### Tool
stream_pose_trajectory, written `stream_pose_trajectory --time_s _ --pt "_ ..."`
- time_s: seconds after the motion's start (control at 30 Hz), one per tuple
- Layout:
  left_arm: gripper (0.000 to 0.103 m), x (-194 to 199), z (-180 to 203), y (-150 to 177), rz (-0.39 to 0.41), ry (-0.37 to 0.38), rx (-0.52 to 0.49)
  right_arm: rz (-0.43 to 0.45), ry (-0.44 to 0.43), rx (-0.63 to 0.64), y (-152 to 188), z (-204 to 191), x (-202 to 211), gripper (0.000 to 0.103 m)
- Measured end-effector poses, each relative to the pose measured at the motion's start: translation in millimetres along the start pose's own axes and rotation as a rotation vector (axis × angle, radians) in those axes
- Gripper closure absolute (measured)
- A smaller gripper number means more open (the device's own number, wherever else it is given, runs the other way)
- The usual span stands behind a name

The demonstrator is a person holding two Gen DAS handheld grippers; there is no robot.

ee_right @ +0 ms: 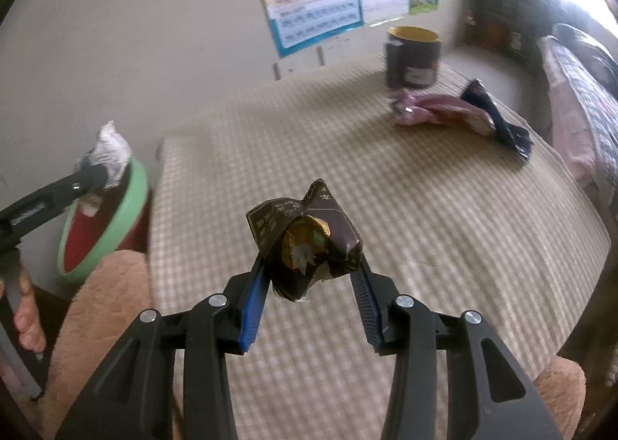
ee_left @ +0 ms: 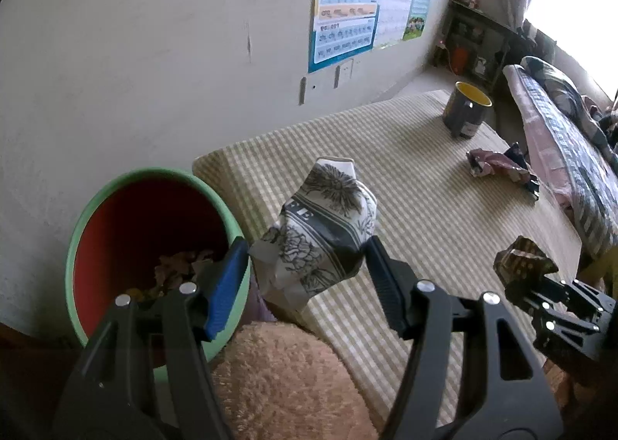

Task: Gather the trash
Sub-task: 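Carry the white patterned wrapper and brown foil wrapper over the green bin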

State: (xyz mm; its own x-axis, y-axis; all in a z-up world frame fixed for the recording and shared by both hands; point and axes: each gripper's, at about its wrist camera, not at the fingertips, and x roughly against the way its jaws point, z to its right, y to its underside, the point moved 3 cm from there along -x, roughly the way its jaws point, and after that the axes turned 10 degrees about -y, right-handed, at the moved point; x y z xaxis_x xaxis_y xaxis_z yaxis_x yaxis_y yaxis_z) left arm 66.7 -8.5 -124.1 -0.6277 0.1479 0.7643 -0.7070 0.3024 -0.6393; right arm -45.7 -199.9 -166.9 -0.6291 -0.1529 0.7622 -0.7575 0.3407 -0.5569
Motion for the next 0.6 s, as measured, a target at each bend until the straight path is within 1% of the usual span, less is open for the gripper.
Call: stream_pose_trajectory --time_s 0.27,0.6 --pt "0.043 -1.4 -11.3 2.1 0.004 0.003 0.024 -0.001 -0.042 0.058 -9.2 -35.1 2.3 0.061" --pt "0.043 -3.0 -22.3 4.4 0.003 0.001 0.056 -0.004 -0.055 0.097 -12.6 -53.0 2.6 0.061"
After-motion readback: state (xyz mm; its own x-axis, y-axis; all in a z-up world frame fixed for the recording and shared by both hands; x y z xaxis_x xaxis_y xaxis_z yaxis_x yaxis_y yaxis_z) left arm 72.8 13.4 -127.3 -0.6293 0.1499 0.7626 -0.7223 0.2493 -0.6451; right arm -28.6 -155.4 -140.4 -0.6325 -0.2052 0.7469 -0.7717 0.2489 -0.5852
